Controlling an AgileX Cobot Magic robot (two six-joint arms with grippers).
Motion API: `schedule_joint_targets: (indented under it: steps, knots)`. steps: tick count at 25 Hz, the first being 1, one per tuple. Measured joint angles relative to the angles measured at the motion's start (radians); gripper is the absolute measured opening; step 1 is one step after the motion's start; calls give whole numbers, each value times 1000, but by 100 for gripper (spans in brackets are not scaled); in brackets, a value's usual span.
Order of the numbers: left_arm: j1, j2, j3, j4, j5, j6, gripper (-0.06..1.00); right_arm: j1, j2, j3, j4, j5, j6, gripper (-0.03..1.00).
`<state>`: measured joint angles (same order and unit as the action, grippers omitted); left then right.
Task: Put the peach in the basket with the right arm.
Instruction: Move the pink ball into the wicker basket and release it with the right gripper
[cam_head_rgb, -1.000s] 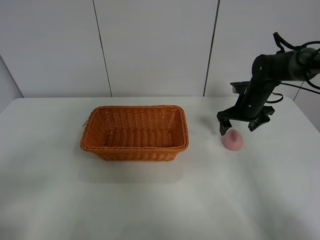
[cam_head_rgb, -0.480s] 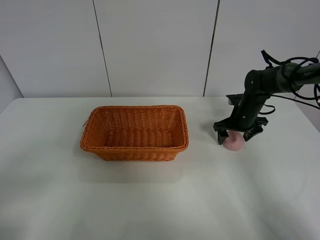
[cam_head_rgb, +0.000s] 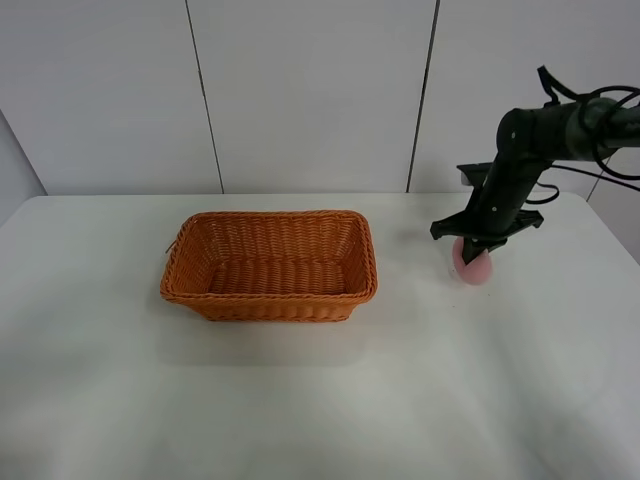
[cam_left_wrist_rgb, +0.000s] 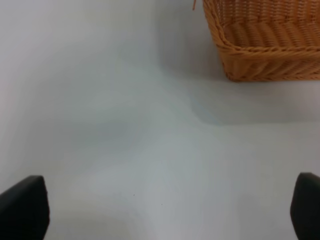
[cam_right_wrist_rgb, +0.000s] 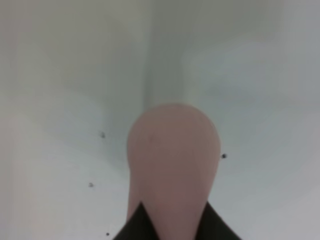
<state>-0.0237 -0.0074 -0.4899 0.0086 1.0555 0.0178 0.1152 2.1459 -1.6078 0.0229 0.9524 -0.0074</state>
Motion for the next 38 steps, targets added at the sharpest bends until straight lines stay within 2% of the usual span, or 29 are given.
schedule_joint_targets:
  steps: [7,12,17,26,32,38]
  knots:
    - [0,0,0,0,0,0,99,0,-60,-304,-9,227,0,0]
    - [0,0,0,0,0,0,99,3,-62,-398,-14,262,0,0]
    - [0,0,0,0,0,0,99,68,-62,-407,-23,265,0,0]
    - [0,0,0,0,0,0,99,344,-62,-407,-23,261,15,0]
    - [0,0,0,0,0,0,99,503,-52,-408,-16,164,53,0]
    - [0,0,0,0,0,0,99,555,58,-410,-14,69,59,0]
